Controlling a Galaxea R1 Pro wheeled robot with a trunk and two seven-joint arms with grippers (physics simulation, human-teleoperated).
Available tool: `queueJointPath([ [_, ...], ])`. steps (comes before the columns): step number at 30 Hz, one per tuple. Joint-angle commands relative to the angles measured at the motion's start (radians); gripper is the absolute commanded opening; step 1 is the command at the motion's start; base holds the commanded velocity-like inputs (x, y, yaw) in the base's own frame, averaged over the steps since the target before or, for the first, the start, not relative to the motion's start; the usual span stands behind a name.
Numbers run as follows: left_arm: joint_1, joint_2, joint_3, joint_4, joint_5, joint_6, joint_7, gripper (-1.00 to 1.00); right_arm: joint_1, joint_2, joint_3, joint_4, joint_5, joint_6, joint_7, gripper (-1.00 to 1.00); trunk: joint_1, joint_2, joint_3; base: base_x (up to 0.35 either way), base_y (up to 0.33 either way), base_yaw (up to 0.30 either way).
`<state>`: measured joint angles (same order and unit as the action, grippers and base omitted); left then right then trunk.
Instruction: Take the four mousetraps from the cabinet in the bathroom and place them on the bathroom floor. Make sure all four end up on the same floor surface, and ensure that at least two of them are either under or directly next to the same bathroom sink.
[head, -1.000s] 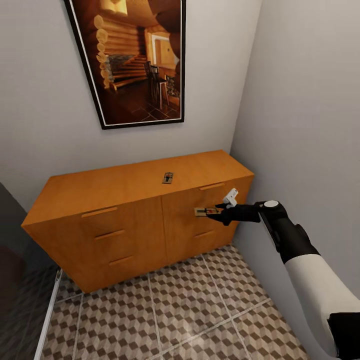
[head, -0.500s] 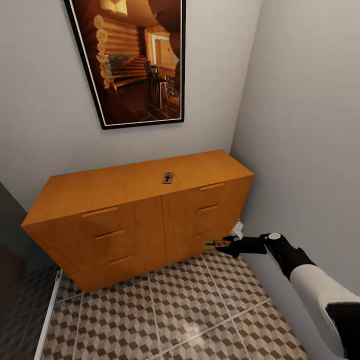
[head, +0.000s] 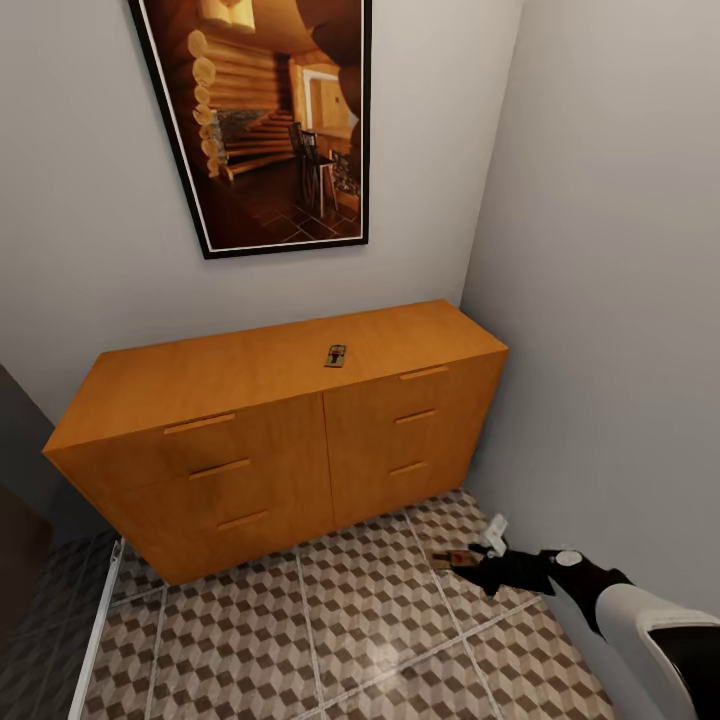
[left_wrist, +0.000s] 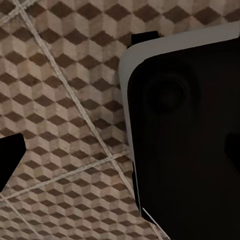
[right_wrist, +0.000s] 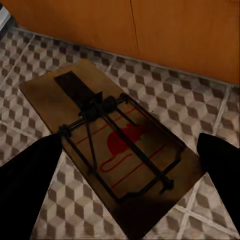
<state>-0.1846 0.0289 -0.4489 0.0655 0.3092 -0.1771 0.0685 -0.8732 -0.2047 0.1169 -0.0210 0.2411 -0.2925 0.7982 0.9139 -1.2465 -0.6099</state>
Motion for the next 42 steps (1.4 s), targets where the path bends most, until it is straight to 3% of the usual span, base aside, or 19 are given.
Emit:
queueJointPath([
  [1,-0.001,0.001,-0.008,0.000,0.007,-0.006,0.001,1.00,0.024,0.000,0.000,0.001,-0.002,-0.011,-0.029,-1.00,0.000,-0.001,-0.001,0.000,0.000,0.000],
  [5,-0.001,0.002,-0.007,-0.022,0.007,-0.006,0.001,1.00,0.129,0.002,0.000,0.004,-0.003,-0.056,-0.127,-1.00,0.000,-0.001,-0.001,0.000,0.000,0.000],
  [11,-0.001,-0.003,-0.005,-0.104,0.007,0.003,0.003,1.00,0.284,0.014,0.000,0.007,-0.006,-0.173,-0.337,-1.00,0.000,-0.001,-0.001,0.000,0.000,0.000],
  [18,-0.001,-0.018,-0.005,-0.171,0.007,0.024,0.008,1.00,0.362,0.028,-0.001,0.007,-0.011,-0.237,-0.384,-1.00,0.000,-0.001,-0.001,0.000,0.000,0.000],
  [23,-0.001,-0.025,-0.005,-0.321,0.006,0.179,0.012,1.00,0.394,0.062,-0.003,0.007,-0.012,-0.248,-0.401,-1.00,0.000,-0.001,-0.001,0.000,0.000,0.000],
  [25,-0.001,-0.024,-0.005,-0.457,0.004,0.297,0.013,1.00,0.399,0.074,-0.003,0.007,-0.012,-0.245,-0.412,-1.00,0.000,-0.001,-0.001,0.000,0.000,0.000],
  [28,-0.001,-0.023,-0.004,-0.553,0.004,0.372,0.014,1.00,0.401,0.083,-0.003,0.006,-0.012,-0.243,-0.446,-1.00,0.000,-0.001,-0.001,0.000,0.000,0.000],
  [31,-0.002,-0.023,-0.004,-0.693,0.004,0.488,0.016,1.00,0.402,0.091,-0.004,0.005,-0.013,-0.243,-0.513,-1.00,0.000,-0.001,-0.001,0.000,0.000,0.000],
  [33,-0.004,-0.024,-0.003,-0.851,0.004,0.624,0.036,1.00,0.402,0.105,-0.005,0.004,-0.017,-0.248,-0.584,-1.00,0.000,-0.001,-0.001,0.000,0.000,0.000],
  [35,-0.004,-0.024,-0.002,-0.957,0.004,0.710,0.074,1.00,0.402,0.123,-0.006,0.005,-0.036,-0.262,-0.650,-1.00,0.000,-0.001,-0.001,0.000,0.000,0.000],
  [38,-0.005,-0.025,-0.001,-1.042,0.004,0.766,0.125,1.00,0.402,0.140,-0.006,0.005,-0.063,-0.284,-0.722,-1.00,0.000,-0.001,-0.001,0.000,0.000,0.000],
  [42,-0.008,-0.043,0.002,-1.135,0.003,0.806,0.212,1.00,0.402,0.191,-0.006,0.007,-0.089,-0.331,-0.861,-1.00,0.000,-0.001,-0.001,0.000,0.000,0.000],
])
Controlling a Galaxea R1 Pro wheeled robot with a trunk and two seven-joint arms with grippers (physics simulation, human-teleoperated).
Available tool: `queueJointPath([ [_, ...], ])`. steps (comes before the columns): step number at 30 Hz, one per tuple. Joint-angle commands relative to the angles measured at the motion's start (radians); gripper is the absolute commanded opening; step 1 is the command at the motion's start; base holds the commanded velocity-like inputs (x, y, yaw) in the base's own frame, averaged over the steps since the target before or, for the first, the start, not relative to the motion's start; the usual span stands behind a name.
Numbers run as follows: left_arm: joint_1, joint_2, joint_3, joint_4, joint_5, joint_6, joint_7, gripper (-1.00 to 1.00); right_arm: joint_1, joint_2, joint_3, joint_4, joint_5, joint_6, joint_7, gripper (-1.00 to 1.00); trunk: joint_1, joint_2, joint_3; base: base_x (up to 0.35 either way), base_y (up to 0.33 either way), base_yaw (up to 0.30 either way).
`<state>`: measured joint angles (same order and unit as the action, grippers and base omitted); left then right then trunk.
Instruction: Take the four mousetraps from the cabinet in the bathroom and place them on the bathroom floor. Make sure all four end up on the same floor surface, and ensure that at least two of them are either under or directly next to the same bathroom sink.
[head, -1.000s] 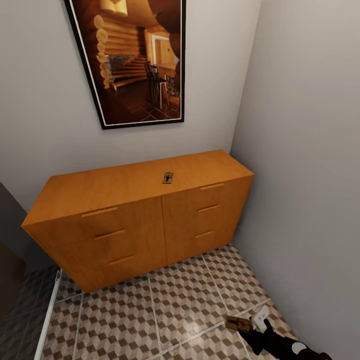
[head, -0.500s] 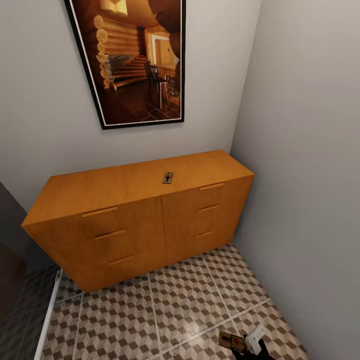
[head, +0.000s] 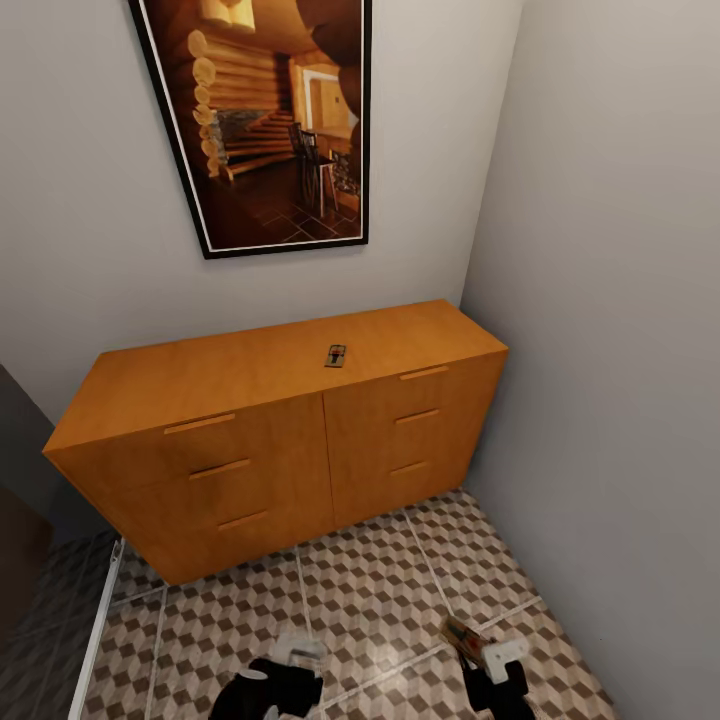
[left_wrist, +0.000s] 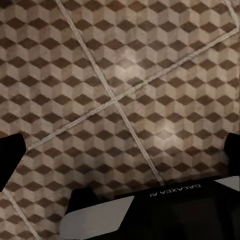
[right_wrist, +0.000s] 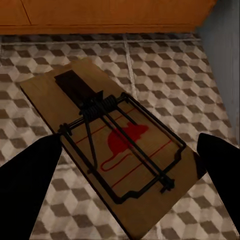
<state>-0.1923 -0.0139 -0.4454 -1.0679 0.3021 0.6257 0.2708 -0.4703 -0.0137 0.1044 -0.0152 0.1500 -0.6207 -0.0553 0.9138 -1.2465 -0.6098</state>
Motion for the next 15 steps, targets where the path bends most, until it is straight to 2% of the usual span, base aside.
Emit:
queueJointPath([
  [1,-0.004,-0.005,0.000,-0.017,0.010,0.012,0.030,1.00,-0.001,0.014,0.006,0.001,-0.001,-0.012,-0.049,-1.00,0.000,-0.001,-0.001,0.000,0.000,0.000],
  [3,-0.018,-0.011,0.006,-0.043,0.010,0.043,0.073,1.00,0.000,0.041,0.006,0.001,-0.003,-0.029,-0.133,-1.00,0.000,-0.001,-0.001,0.000,0.000,0.000],
  [4,-0.023,-0.012,0.011,-0.048,0.010,0.053,0.081,1.00,0.001,0.048,0.006,0.001,-0.003,-0.034,-0.152,-1.00,0.000,-0.001,-0.001,0.000,0.000,0.000],
  [6,-0.036,-0.014,0.034,-0.066,0.010,0.082,0.100,1.00,0.005,0.065,0.006,0.001,-0.004,-0.048,-0.215,-1.00,0.000,-0.001,-0.001,0.000,0.000,0.000],
  [9,-0.043,-0.015,0.047,-0.100,0.011,0.099,0.108,1.00,0.006,0.075,0.006,-0.001,-0.005,-0.054,-0.250,-1.00,0.000,-0.001,-0.001,0.000,0.000,0.000],
  [15,-0.045,-0.015,0.049,-0.118,0.012,0.105,0.110,1.00,0.007,0.072,0.006,-0.003,-0.003,-0.054,-0.261,-1.00,0.000,-0.001,-0.001,0.000,0.000,0.000],
])
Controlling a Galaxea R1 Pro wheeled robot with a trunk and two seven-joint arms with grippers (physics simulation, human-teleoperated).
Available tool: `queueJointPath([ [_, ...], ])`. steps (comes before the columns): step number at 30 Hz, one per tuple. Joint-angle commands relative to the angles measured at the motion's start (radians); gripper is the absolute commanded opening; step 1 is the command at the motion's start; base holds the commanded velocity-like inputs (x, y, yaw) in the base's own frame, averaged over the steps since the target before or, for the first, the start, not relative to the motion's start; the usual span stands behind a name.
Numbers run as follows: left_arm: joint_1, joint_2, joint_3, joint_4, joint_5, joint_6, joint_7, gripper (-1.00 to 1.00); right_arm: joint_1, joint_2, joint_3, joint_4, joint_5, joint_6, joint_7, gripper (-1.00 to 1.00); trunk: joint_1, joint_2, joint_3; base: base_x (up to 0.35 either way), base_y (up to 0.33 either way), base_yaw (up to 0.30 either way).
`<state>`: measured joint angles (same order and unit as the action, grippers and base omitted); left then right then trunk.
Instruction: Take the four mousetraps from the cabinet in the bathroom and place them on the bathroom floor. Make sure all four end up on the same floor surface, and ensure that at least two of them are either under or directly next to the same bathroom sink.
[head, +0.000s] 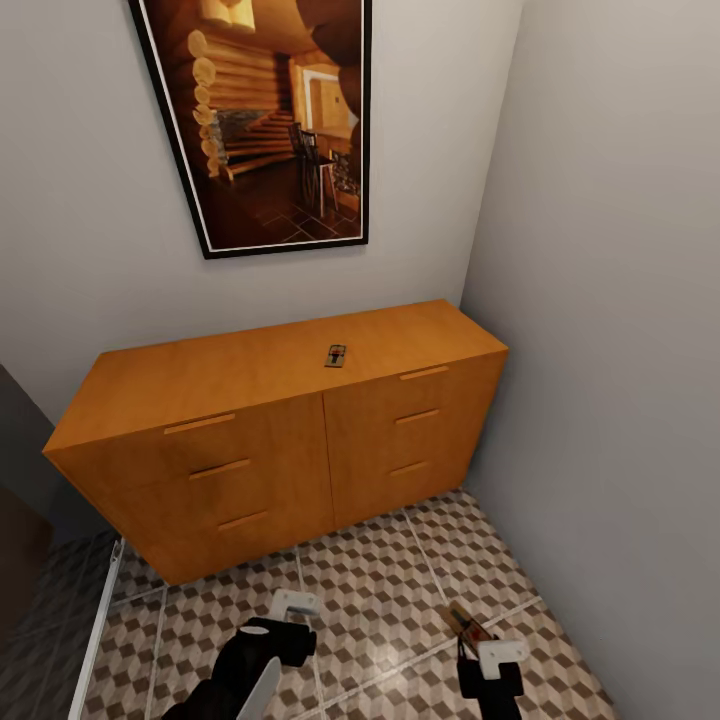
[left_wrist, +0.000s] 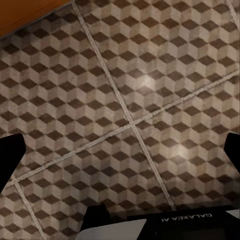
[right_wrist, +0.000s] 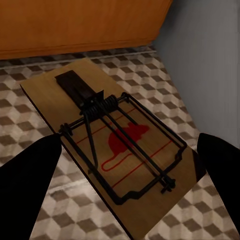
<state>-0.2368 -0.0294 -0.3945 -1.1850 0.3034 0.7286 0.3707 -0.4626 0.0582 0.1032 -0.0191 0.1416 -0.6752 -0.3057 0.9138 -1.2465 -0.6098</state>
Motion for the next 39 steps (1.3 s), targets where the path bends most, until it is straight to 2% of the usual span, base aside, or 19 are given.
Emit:
queueJointPath([
  [1,-0.001,0.000,-0.002,-0.002,0.011,0.003,0.010,1.00,-0.001,-0.001,0.008,0.001,0.005,0.000,-0.011,-1.00,0.000,-0.001,-0.001,0.000,0.000,0.000],
  [6,-0.001,0.000,-0.034,-0.018,0.012,0.003,0.008,1.00,-0.001,-0.004,0.008,0.001,0.006,0.000,-0.014,-1.00,0.000,-0.001,-0.001,0.000,0.000,0.000],
  [11,-0.001,-0.009,-0.042,-0.071,0.011,0.010,0.008,1.00,-0.001,-0.003,0.010,0.002,0.006,0.001,-0.009,-1.00,0.000,-0.001,-0.001,0.000,0.000,0.000],
  [14,-0.001,-0.027,-0.043,-0.159,0.009,0.073,0.010,1.00,-0.001,-0.002,0.011,0.002,0.007,0.002,-0.007,-1.00,0.000,-0.001,-0.001,0.000,0.000,0.000],
  [16,-0.001,-0.050,-0.043,-0.256,0.001,0.196,0.014,1.00,-0.001,-0.002,0.012,0.002,0.007,0.001,-0.006,-1.00,0.000,-0.001,-0.001,0.000,0.000,0.000],
  [17,-0.001,-0.055,-0.043,-0.272,-0.003,0.211,0.014,1.00,-0.001,-0.003,0.012,0.002,0.007,0.001,-0.006,-1.00,0.000,-0.001,-0.001,0.000,0.000,0.000],
  [19,-0.005,-0.076,-0.043,-0.313,-0.029,0.243,0.015,1.00,-0.001,-0.004,0.012,0.002,0.007,0.000,-0.006,-1.00,0.000,-0.001,-0.001,0.000,0.000,0.000],
  [21,-0.024,-0.091,-0.042,-0.330,-0.079,0.257,0.015,1.00,-0.001,-0.004,0.012,0.002,0.006,-0.001,-0.006,-1.00,0.000,-0.001,-0.001,0.000,0.000,0.000],
  [23,-0.047,-0.101,-0.042,-0.339,-0.128,0.265,0.014,1.00,-0.001,-0.004,0.011,0.002,0.006,-0.001,-0.006,-1.00,0.000,-0.001,-0.001,0.000,0.000,0.000],
  [27,-0.035,-0.094,-0.043,-0.346,-0.154,0.254,0.031,1.00,0.001,0.013,0.012,0.005,0.006,0.008,-0.001,-1.00,0.000,-0.001,-0.001,0.000,0.000,0.000],
  [31,-0.013,-0.095,-0.043,-0.363,-0.156,0.262,0.035,1.00,0.001,0.016,0.012,0.005,0.006,0.008,-0.003,-1.00,0.000,-0.001,-0.001,0.000,0.000,0.000],
  [39,0.032,-0.097,-0.045,-0.366,-0.156,0.217,0.033,1.00,0.001,0.019,0.012,0.005,0.006,0.008,-0.004,-1.00,0.000,-0.001,-0.001,0.000,0.000,0.000],
])
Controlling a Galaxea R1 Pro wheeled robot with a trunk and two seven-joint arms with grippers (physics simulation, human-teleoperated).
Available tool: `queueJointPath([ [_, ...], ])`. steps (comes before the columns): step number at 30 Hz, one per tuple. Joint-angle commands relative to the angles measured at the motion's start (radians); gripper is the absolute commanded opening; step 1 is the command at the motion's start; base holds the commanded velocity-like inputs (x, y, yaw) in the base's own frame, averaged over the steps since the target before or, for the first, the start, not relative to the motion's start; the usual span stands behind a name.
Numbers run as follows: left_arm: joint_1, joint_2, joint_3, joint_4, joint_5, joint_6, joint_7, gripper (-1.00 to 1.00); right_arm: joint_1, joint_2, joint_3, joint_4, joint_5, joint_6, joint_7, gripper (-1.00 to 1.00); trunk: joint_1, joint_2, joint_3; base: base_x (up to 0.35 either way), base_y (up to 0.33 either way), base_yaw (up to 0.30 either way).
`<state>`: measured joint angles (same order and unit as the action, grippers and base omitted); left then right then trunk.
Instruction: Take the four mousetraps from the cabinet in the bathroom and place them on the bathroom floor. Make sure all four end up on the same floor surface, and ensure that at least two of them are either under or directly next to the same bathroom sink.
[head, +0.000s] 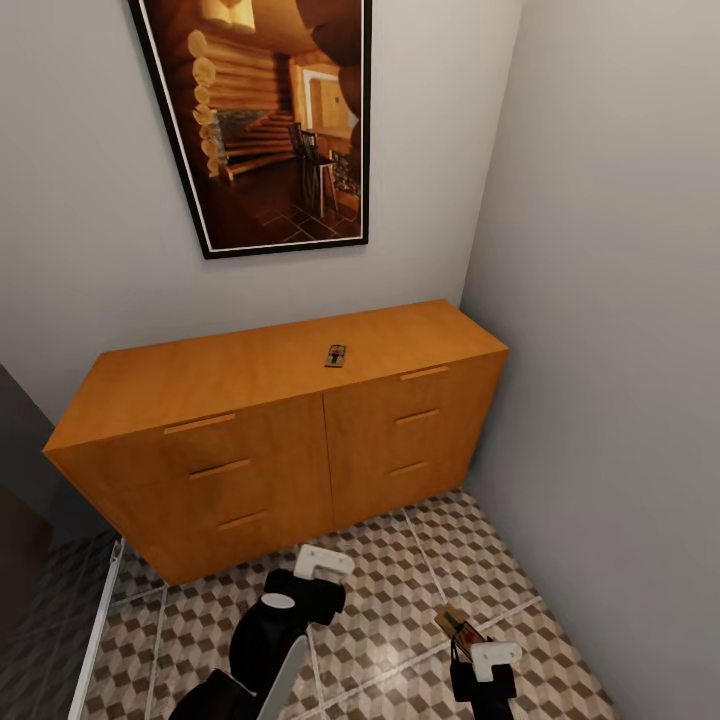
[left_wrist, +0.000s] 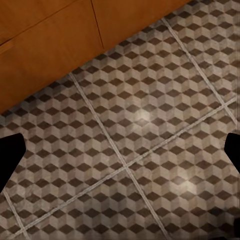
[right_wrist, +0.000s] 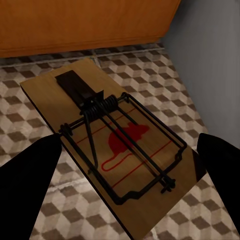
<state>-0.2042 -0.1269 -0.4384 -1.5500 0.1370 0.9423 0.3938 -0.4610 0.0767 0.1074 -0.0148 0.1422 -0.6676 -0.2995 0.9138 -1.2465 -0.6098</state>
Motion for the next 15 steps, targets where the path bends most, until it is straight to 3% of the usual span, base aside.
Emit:
queueJointPath([
  [1,0.005,-0.001,-0.001,-0.001,0.010,-0.003,0.010,1.00,-0.001,0.000,0.007,0.001,0.005,0.000,-0.010,-1.00,0.000,-0.001,-0.001,0.000,0.000,0.000],
  [15,0.020,-0.007,-0.003,-0.002,0.009,-0.032,0.010,1.00,-0.001,-0.002,0.007,0.001,0.005,0.001,-0.010,-1.00,0.000,-0.001,-0.001,0.002,0.000,0.000],
])
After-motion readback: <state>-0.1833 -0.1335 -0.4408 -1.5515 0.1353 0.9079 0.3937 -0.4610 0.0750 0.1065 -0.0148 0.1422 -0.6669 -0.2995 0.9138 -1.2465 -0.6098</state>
